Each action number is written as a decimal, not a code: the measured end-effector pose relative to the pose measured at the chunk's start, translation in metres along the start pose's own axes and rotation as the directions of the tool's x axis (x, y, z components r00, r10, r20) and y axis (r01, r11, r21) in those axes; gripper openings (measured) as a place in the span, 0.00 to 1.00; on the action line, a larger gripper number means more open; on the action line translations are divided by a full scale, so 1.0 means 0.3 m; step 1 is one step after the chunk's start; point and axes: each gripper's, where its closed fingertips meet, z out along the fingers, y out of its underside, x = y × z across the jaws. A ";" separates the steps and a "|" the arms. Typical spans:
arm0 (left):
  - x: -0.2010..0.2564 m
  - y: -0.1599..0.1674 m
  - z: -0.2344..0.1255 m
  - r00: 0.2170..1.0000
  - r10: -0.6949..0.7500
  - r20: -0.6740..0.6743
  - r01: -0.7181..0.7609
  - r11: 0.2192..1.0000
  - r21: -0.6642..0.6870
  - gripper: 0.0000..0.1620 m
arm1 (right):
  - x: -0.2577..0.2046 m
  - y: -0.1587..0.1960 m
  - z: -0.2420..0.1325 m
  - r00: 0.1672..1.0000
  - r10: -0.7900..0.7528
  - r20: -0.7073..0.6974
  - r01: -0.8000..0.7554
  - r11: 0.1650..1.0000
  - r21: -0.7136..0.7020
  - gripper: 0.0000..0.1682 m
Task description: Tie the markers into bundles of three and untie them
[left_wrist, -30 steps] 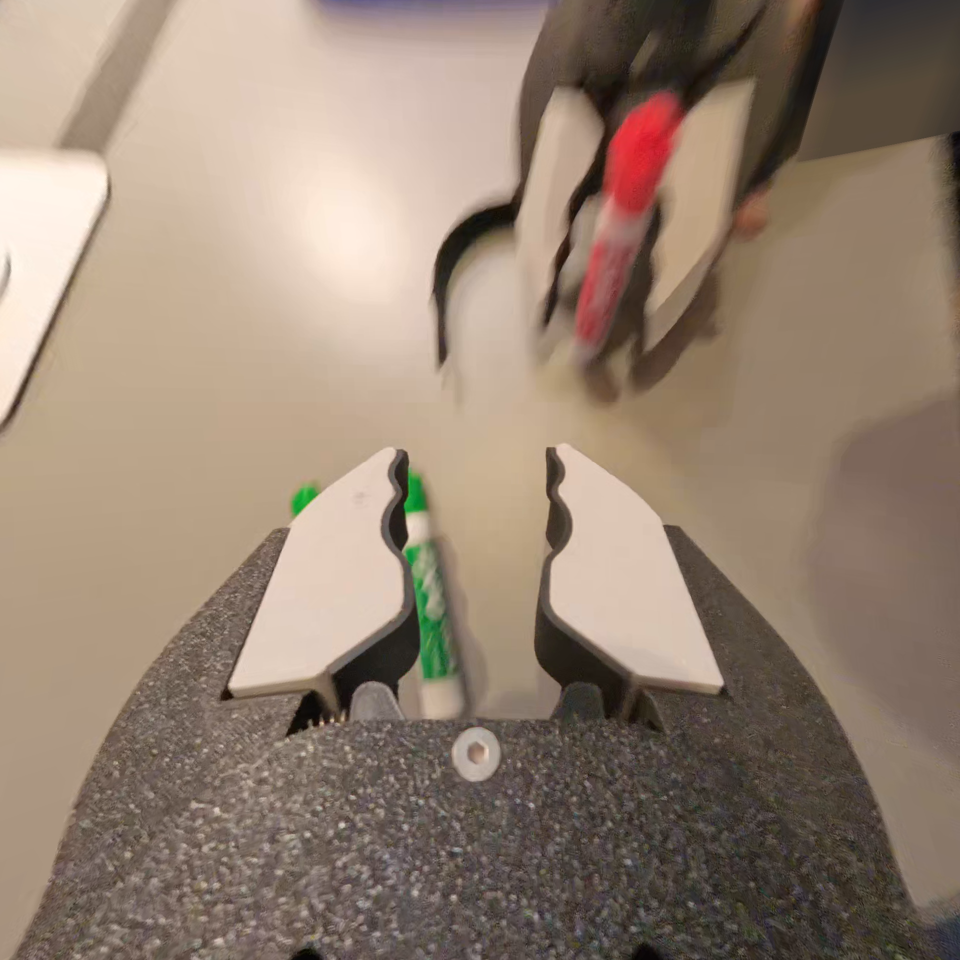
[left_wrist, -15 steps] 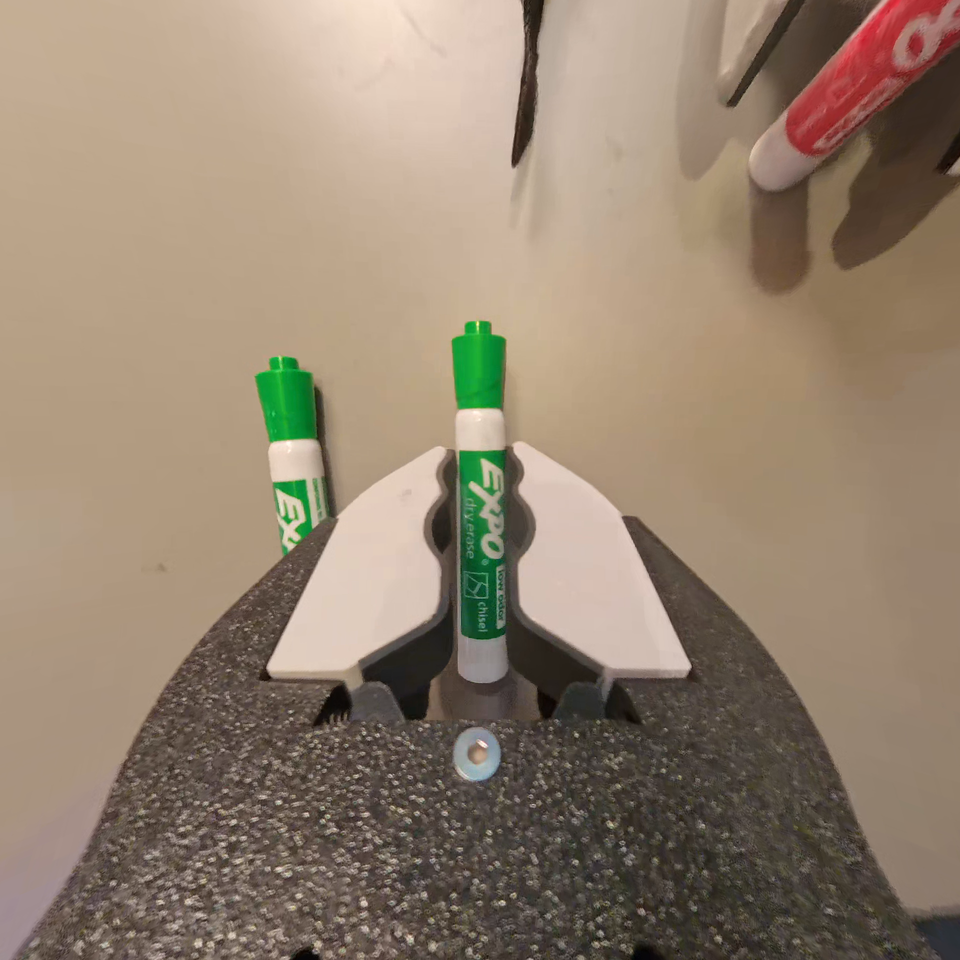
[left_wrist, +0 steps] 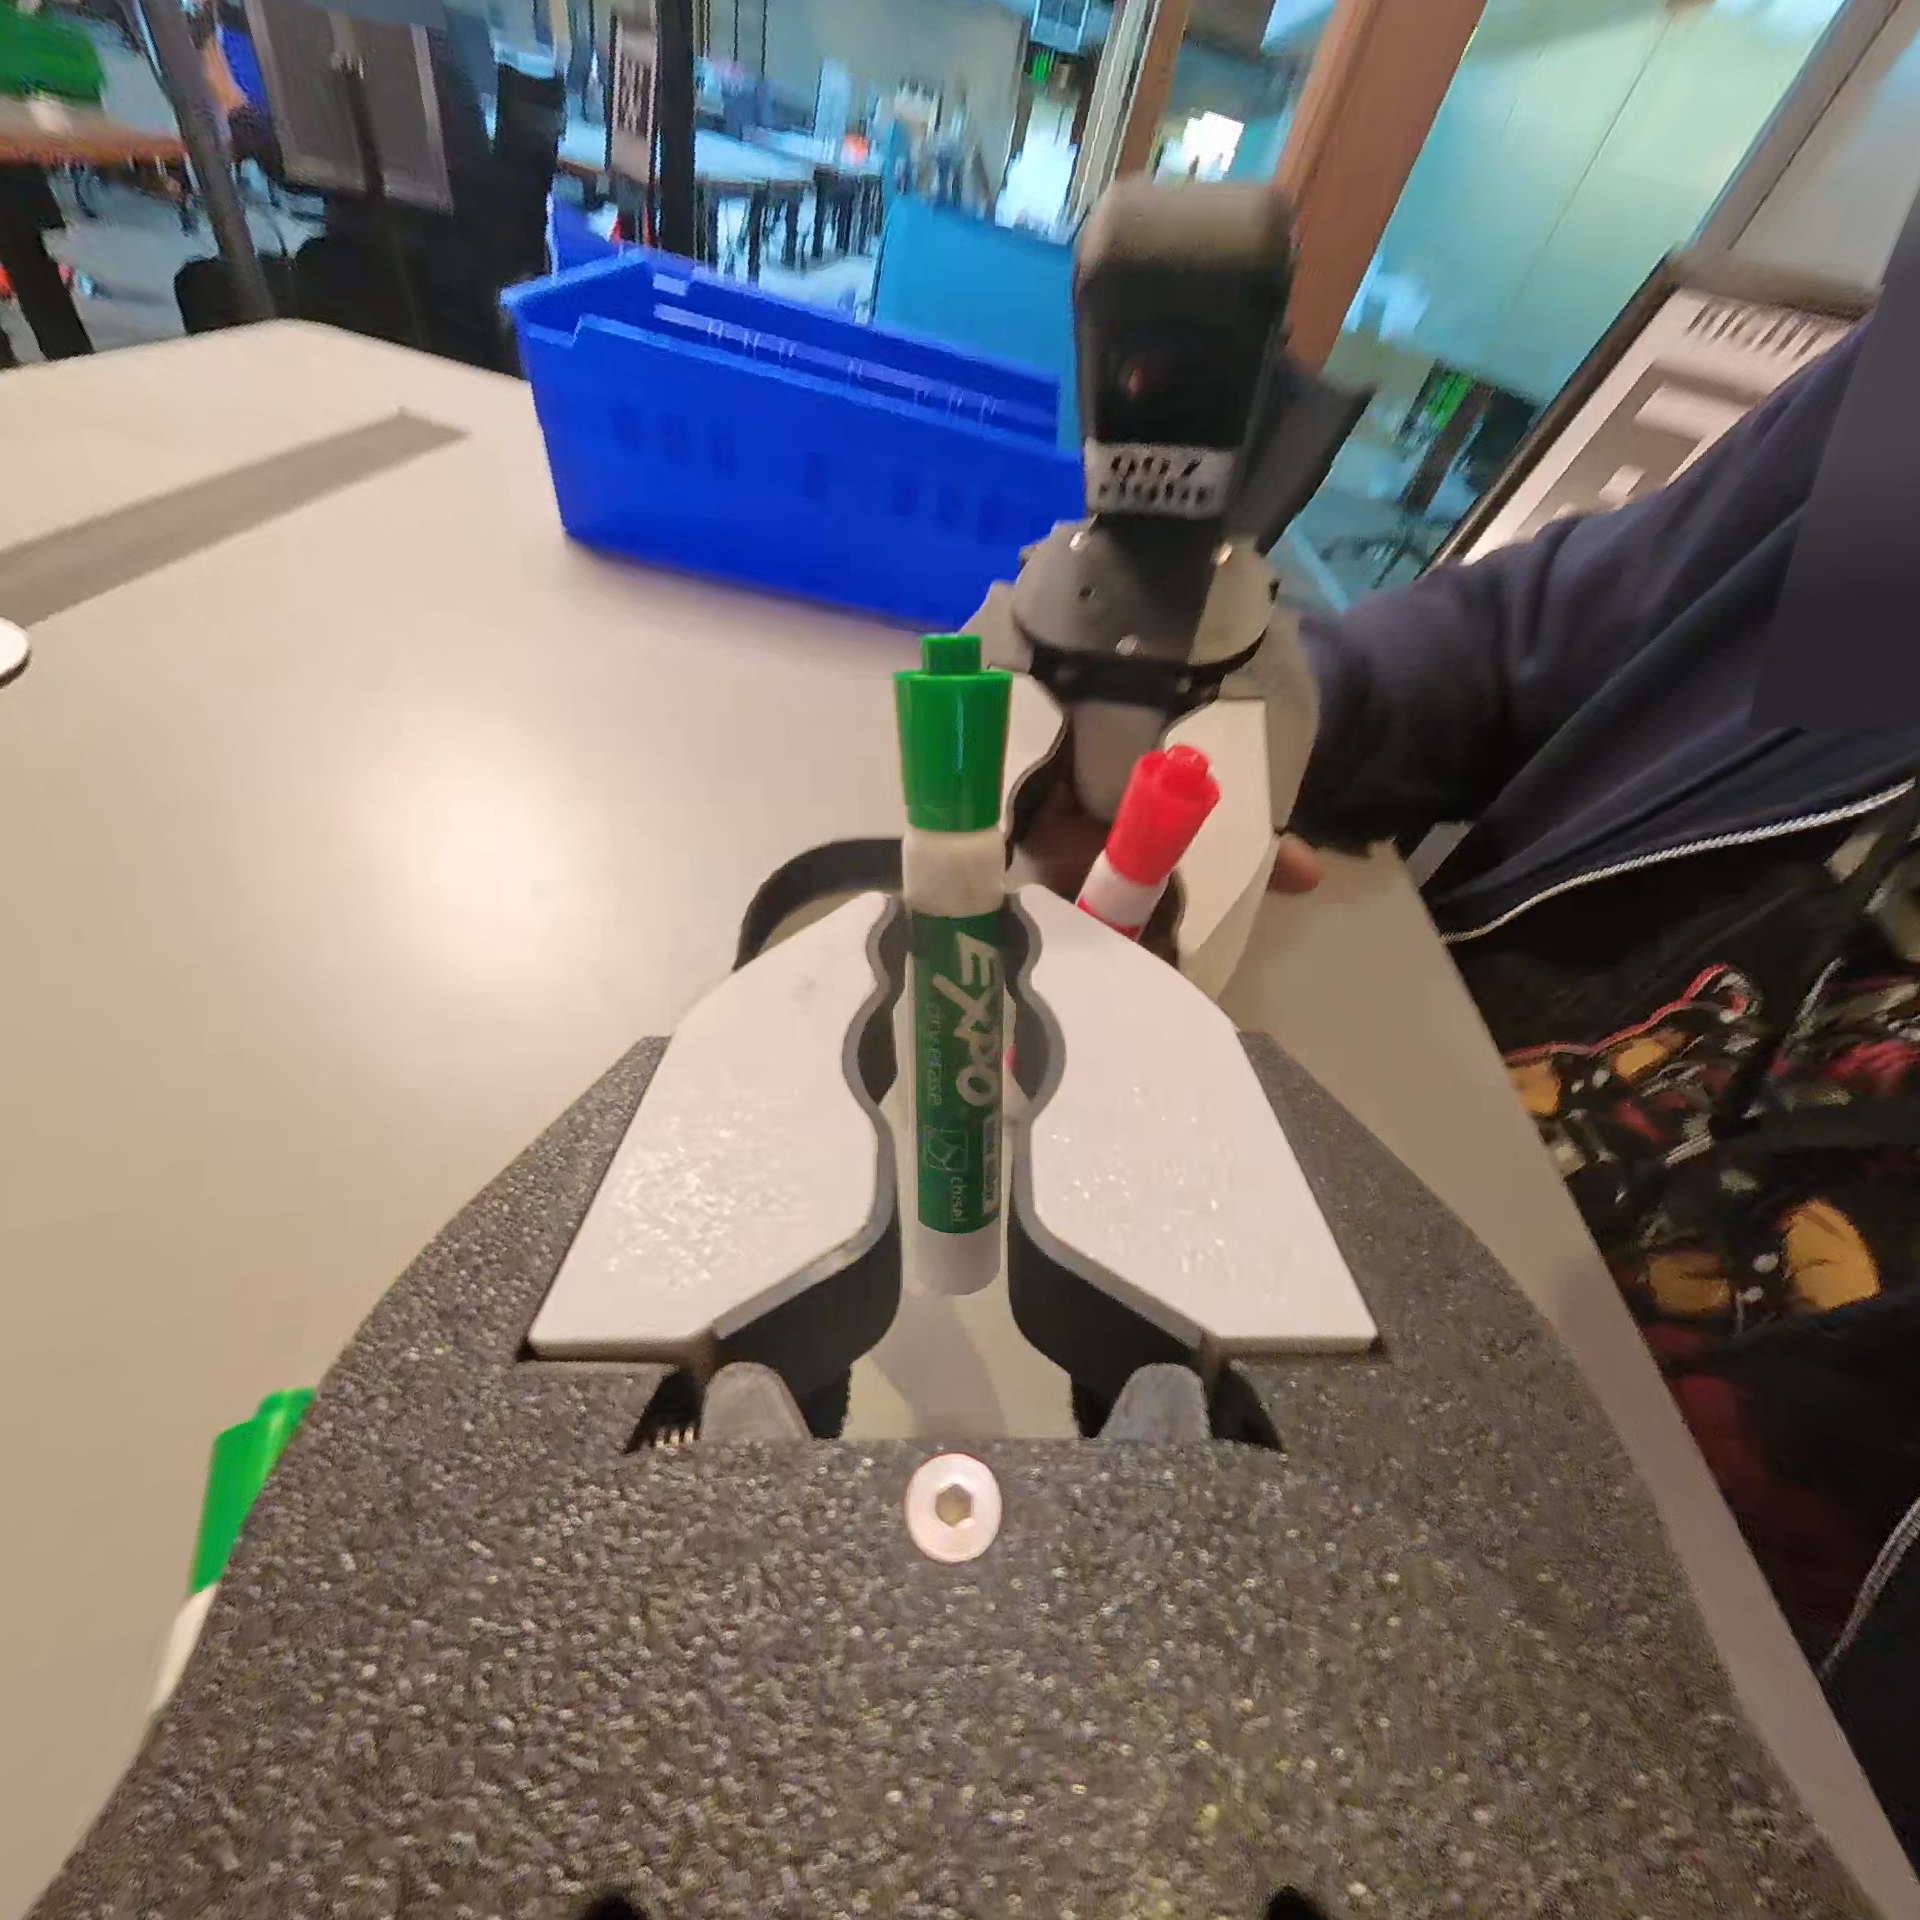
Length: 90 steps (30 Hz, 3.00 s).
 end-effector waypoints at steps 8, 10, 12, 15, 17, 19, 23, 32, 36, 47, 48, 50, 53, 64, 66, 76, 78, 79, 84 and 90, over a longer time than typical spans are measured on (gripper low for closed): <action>0.042 0.044 0.060 0.999 0.020 -0.026 -0.020 1.000 -0.007 0.11 | -0.009 -0.030 -0.017 1.000 -0.028 0.004 0.028 0.998 0.048 0.33; 0.055 0.051 0.065 0.998 0.054 -0.035 -0.055 0.998 -0.022 0.11 | -0.013 -0.043 -0.026 0.999 -0.038 0.007 0.037 0.997 0.070 0.33; 0.052 0.060 0.068 0.997 0.076 -0.018 -0.077 0.996 -0.045 0.11 | -0.020 -0.060 -0.037 0.999 -0.046 0.015 0.044 0.994 0.101 0.33; 0.045 0.077 0.073 0.995 0.105 -0.001 -0.104 0.991 -0.085 0.11 | -0.029 -0.085 -0.058 0.998 -0.062 0.024 0.058 0.987 0.148 0.33; 0.045 0.083 0.075 0.994 0.113 0.001 -0.112 0.989 -0.098 0.11 | -0.031 -0.101 -0.076 0.997 -0.075 0.021 0.070 0.981 0.180 0.33; 0.039 0.092 0.076 0.992 0.126 0.011 -0.124 0.985 -0.118 0.11 | -0.037 -0.122 -0.095 0.996 -0.081 0.031 0.072 0.973 0.220 0.33; 0.032 0.107 0.079 0.990 0.141 0.020 -0.136 0.979 -0.154 0.11 | -0.062 -0.136 -0.099 0.993 -0.098 0.063 0.079 0.964 0.252 0.34; 0.034 0.114 0.084 0.988 0.154 0.021 -0.148 0.974 -0.170 0.11 | -0.070 -0.124 -0.070 0.993 -0.089 0.078 0.067 0.967 0.244 0.46; 0.035 0.115 0.081 0.987 0.159 0.020 -0.153 0.972 -0.179 0.11 | -0.073 -0.128 -0.068 0.992 -0.085 0.088 0.060 0.965 0.257 0.46; 0.040 0.095 0.073 0.990 0.141 0.012 -0.138 0.979 -0.149 0.12 | -0.079 -0.141 -0.071 0.992 -0.083 0.096 0.052 0.956 0.287 0.46; 0.039 0.077 0.068 0.993 0.120 0.009 -0.118 0.986 -0.116 0.12 | -0.076 -0.143 -0.074 0.992 -0.082 0.095 0.051 0.956 0.290 0.46; 0.035 0.053 0.057 0.996 0.088 0.009 -0.087 0.994 -0.068 0.12 | -0.079 -0.147 -0.079 0.991 -0.085 0.100 0.051 0.952 0.300 0.45; 0.025 0.055 0.055 0.997 0.073 0.020 -0.072 0.995 -0.070 0.12 | -0.089 -0.150 -0.079 0.989 -0.092 0.114 0.052 0.949 0.310 0.45; 0.040 0.112 0.091 0.992 0.123 0.016 -0.119 0.978 -0.173 0.11 | -0.108 -0.152 -0.064 0.984 -0.105 0.143 0.054 0.946 0.321 0.47; 0.041 0.114 0.087 0.992 0.128 0.012 -0.123 0.976 -0.177 0.11 | -0.106 -0.152 -0.061 0.985 -0.100 0.141 0.050 0.946 0.319 0.47; 0.068 0.118 0.085 0.987 0.158 -0.020 -0.158 0.966 -0.203 0.11 | -0.059 -0.068 -0.056 0.988 -0.130 0.085 0.116 0.982 0.152 0.45; 0.086 0.115 0.090 0.986 0.161 -0.044 -0.167 0.966 -0.195 0.11 | -0.052 -0.046 -0.051 0.987 -0.137 0.084 0.127 0.986 0.105 0.44; 0.094 0.111 0.093 0.985 0.165 -0.053 -0.172 0.967 -0.187 0.11 | -0.048 -0.039 -0.048 0.987 -0.138 0.079 0.131 0.987 0.090 0.45; 0.101 0.118 0.102 0.984 0.171 -0.058 -0.179 0.964 -0.198 0.11 | -0.045 -0.023 -0.041 0.988 -0.130 0.084 0.124 0.990 0.068 0.44; 0.105 0.123 0.113 0.984 0.166 -0.065 -0.176 0.965 -0.195 0.11 | -0.042 -0.027 -0.045 0.990 -0.108 0.090 0.101 0.992 0.078 0.44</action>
